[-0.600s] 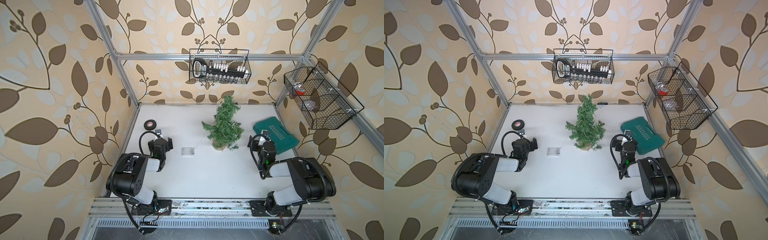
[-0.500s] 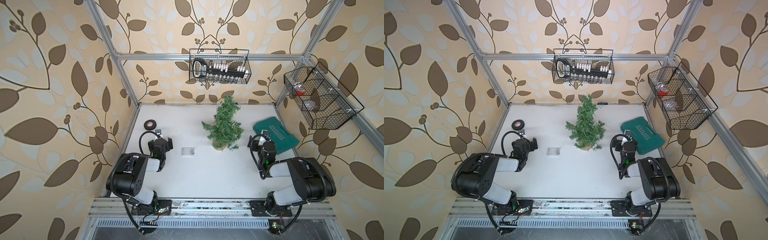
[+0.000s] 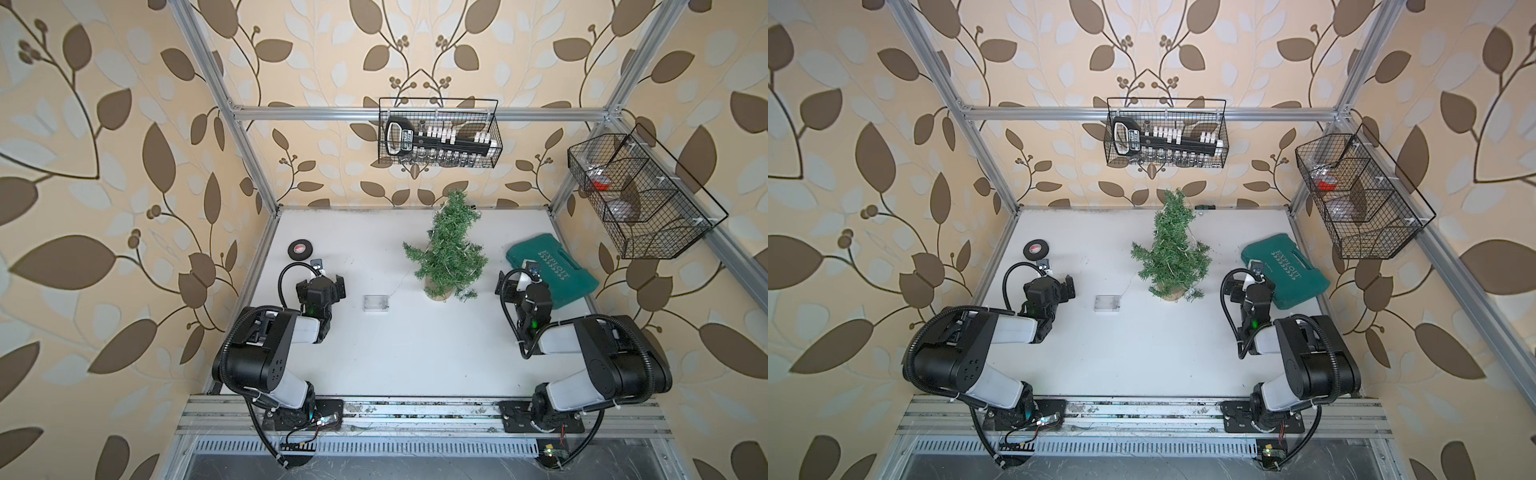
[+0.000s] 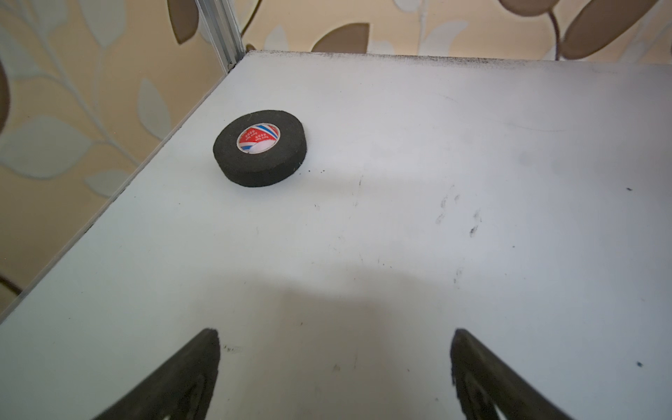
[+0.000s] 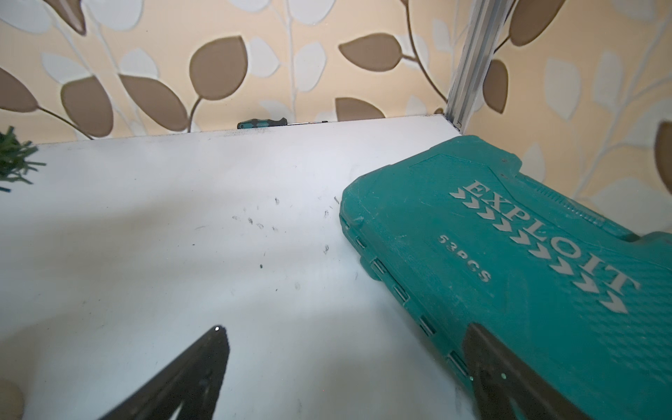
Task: Remove string lights from the small christmas tree
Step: Pick up the light string from the Christmas tree.
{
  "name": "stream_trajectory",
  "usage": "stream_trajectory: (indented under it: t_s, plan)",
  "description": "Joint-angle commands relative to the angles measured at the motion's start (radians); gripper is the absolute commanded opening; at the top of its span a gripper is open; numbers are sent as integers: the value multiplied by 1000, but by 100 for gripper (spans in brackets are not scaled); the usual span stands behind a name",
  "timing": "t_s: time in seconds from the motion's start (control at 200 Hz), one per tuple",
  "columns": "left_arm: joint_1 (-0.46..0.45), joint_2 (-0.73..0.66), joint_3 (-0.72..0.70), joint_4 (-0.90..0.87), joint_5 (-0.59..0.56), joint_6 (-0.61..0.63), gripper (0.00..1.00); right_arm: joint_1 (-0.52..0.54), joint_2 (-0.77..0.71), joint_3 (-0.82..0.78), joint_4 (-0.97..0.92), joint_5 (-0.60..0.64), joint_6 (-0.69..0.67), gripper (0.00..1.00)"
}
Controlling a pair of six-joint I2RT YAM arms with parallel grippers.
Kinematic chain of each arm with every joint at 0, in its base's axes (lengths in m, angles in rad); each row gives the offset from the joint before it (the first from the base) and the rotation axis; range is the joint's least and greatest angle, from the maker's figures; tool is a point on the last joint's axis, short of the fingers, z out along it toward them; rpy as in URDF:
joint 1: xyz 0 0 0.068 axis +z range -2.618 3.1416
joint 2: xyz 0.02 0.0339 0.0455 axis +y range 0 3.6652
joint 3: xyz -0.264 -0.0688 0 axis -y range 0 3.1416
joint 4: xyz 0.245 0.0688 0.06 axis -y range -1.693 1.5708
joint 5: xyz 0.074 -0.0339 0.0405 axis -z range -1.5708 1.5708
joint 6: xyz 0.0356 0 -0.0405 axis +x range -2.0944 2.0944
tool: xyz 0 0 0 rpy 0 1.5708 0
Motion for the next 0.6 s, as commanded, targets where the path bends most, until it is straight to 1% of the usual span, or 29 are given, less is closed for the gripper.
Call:
stream_trajectory:
  t_s: [0.0,0.345,0.41,0.435,0.46,0.505,0.54,0.56,0.595]
  plan:
    - [10,-34,-6,20,8,25,99,-4,-19,5,8,-11,-9,100]
    - [10,-40,-15,30,9,26,99,-3,-21,3,10,-11,-9,100]
    - [10,-69,-12,19,1,29,99,-4,-37,-1,27,-5,-16,100]
    - [10,-81,-9,-14,16,35,99,-3,-65,18,-38,-5,-17,100]
    - [10,-132,6,-45,25,49,99,-2,-107,58,-152,-7,-16,100]
    - [7,-187,63,-200,41,50,99,-1,-174,167,-416,-4,-4,100]
    - [7,-210,134,-319,36,43,99,-2,-199,252,-575,7,2,100]
    - [7,-220,172,-380,27,23,99,-2,-206,293,-643,6,5,100]
    - [7,-231,236,-479,7,-14,99,-3,-221,332,-701,7,10,100]
